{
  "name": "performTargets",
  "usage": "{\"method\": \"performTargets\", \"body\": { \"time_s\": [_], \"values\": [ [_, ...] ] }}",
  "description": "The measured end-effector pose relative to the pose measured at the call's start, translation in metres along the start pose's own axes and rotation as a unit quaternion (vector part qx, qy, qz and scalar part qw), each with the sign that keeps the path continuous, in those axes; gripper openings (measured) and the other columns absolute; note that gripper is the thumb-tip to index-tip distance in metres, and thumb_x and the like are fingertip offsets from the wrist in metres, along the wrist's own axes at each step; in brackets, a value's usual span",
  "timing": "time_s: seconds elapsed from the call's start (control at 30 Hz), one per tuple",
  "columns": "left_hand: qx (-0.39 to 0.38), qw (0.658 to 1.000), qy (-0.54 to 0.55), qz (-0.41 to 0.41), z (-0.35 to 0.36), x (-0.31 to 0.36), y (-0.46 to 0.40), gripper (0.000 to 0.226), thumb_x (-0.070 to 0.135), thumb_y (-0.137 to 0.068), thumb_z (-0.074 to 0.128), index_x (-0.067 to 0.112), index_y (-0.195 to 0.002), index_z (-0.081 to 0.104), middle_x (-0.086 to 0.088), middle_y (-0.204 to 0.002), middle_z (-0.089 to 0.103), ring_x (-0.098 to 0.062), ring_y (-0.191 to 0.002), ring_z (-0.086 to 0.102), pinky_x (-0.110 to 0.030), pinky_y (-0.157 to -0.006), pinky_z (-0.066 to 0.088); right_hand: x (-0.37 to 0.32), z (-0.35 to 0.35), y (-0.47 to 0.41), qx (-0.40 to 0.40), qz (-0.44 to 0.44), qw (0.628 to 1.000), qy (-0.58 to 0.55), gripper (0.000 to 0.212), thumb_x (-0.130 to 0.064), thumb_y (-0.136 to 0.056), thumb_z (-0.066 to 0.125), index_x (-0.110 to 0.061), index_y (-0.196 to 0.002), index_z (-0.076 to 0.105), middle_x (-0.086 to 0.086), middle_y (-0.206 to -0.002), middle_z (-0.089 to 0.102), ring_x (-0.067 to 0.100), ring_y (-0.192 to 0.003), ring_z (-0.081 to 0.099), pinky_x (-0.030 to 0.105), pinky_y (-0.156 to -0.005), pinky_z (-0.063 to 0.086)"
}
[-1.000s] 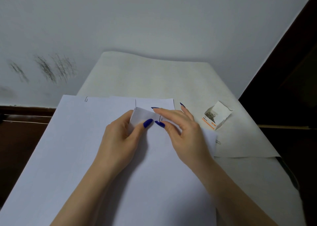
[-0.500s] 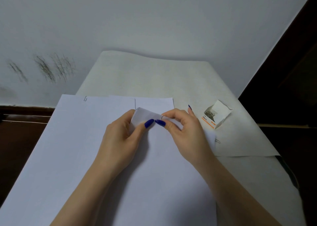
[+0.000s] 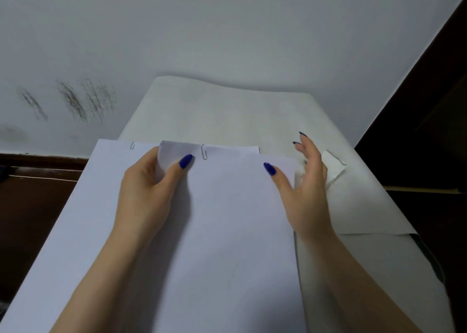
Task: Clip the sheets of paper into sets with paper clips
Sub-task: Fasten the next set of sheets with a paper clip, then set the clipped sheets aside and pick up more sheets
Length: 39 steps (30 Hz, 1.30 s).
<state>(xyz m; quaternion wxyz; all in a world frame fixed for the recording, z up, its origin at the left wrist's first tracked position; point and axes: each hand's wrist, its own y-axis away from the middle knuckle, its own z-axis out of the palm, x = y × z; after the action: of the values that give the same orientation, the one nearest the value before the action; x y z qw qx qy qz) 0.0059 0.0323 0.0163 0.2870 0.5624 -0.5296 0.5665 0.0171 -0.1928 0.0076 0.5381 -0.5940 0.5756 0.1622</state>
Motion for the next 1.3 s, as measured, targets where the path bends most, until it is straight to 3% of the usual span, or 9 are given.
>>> {"method": "performTargets", "body": {
  "time_s": [0.1, 0.2, 0.43, 0.6, 0.77, 0.9, 1.13, 1.2, 1.3],
  "values": [
    [0.033, 0.999, 0.015, -0.011, -0.005, -0.006, -0.003, 0.020, 0.044, -0.086, 0.067, 0.024, -0.081, 0.068, 0.006, -0.074, 0.072, -0.005, -0.065, 0.058, -0.023, -0.061, 0.046, 0.003, -0.002, -0.003, -0.045, 0.124, 0.986, -0.100, 0.066, -0.051, -0.074, 0.062, -0.026, -0.133, 0.045, -0.002, -0.117, 0.061, 0.017, -0.114, 0.057, 0.016, -0.093, 0.047],
    [0.075, 0.997, 0.009, -0.015, -0.009, -0.006, -0.006, 0.021, 0.045, -0.085, 0.067, 0.033, -0.067, 0.063, 0.022, -0.057, 0.062, 0.008, -0.052, 0.049, -0.008, -0.049, 0.036, 0.005, -0.004, -0.005, -0.126, 0.168, 0.969, -0.130, 0.037, -0.052, -0.080, 0.060, -0.026, -0.107, 0.065, 0.012, -0.092, 0.073, 0.033, -0.082, 0.067, 0.034, -0.075, 0.055],
    [0.204, 0.979, 0.007, -0.021, -0.023, -0.016, -0.012, 0.046, 0.056, -0.081, 0.064, 0.009, -0.081, 0.063, -0.008, -0.069, 0.064, -0.009, -0.061, 0.047, -0.031, -0.060, 0.040, 0.004, -0.004, 0.001, -0.286, 0.148, 0.945, -0.057, 0.030, -0.043, -0.085, 0.065, -0.015, -0.074, 0.061, 0.000, -0.046, 0.035, 0.012, -0.039, 0.027, 0.016, -0.039, 0.026],
    [0.255, 0.967, -0.026, -0.004, -0.025, -0.015, -0.014, 0.014, 0.044, -0.088, 0.061, 0.031, -0.092, 0.065, 0.013, -0.082, 0.065, -0.004, -0.069, 0.056, -0.021, -0.066, 0.046, 0.003, -0.002, 0.007, -0.299, 0.137, 0.943, -0.054, 0.028, -0.035, -0.087, 0.065, -0.011, -0.075, 0.060, 0.014, -0.057, 0.030, 0.012, -0.041, 0.017, 0.018, -0.039, 0.018],
    [0.200, 0.968, -0.152, 0.024, -0.019, -0.015, -0.011, 0.060, 0.025, -0.093, 0.059, 0.018, -0.148, 0.035, -0.004, -0.152, 0.036, -0.014, -0.140, 0.031, -0.016, -0.105, 0.023, -0.004, 0.016, 0.017, -0.225, 0.139, 0.959, -0.096, 0.023, -0.030, -0.087, 0.066, -0.009, -0.077, 0.065, 0.026, -0.060, 0.052, 0.015, -0.055, 0.030, 0.026, -0.054, 0.026],
    [0.140, 0.970, -0.196, 0.041, -0.010, -0.009, -0.008, 0.053, 0.026, -0.095, 0.056, 0.012, -0.144, 0.042, -0.008, -0.155, 0.034, -0.018, -0.146, 0.024, -0.030, -0.115, 0.021, -0.010, 0.036, 0.029, -0.190, 0.166, 0.961, -0.115, 0.021, -0.031, -0.087, 0.065, -0.012, -0.081, 0.070, 0.035, -0.089, 0.063, 0.014, -0.069, 0.045, 0.028, -0.065, 0.036],
    [-0.007, 0.962, -0.270, 0.040, 0.006, -0.005, -0.001, 0.038, 0.027, -0.096, 0.053, 0.014, -0.131, 0.059, -0.007, -0.150, 0.044, -0.021, -0.146, 0.027, -0.049, -0.116, 0.024, -0.022, 0.067, 0.043, -0.209, 0.167, 0.954, -0.134, 0.020, -0.025, -0.091, 0.061, -0.006, -0.085, 0.064, 0.021, -0.063, 0.058, 0.015, -0.053, 0.039, 0.027, -0.055, 0.035],
    [-0.052, 0.957, -0.285, 0.032, 0.009, -0.006, 0.002, 0.038, 0.028, -0.098, 0.049, 0.019, -0.133, 0.058, -0.001, -0.153, 0.041, -0.017, -0.148, 0.022, -0.048, -0.117, 0.019, -0.022, 0.070, 0.044, -0.236, 0.168, 0.947, -0.140, 0.010, -0.017, -0.093, 0.057, -0.014, -0.098, 0.065, 0.007, -0.054, 0.058, 0.008, -0.042, 0.039, 0.018, -0.049, 0.039],
    [-0.106, 0.947, -0.302, 0.017, 0.013, -0.009, 0.004, 0.040, 0.030, -0.101, 0.040, 0.027, -0.140, 0.050, 0.006, -0.158, 0.030, -0.012, -0.150, 0.011, -0.045, -0.118, 0.007, -0.020, 0.073, 0.043, -0.265, 0.169, 0.942, -0.118, 0.045, -0.003, -0.095, 0.046, -0.018, -0.137, 0.049, -0.003, -0.052, 0.044, 0.004, -0.040, 0.039, 0.010, -0.047, 0.039]
  ]
}}
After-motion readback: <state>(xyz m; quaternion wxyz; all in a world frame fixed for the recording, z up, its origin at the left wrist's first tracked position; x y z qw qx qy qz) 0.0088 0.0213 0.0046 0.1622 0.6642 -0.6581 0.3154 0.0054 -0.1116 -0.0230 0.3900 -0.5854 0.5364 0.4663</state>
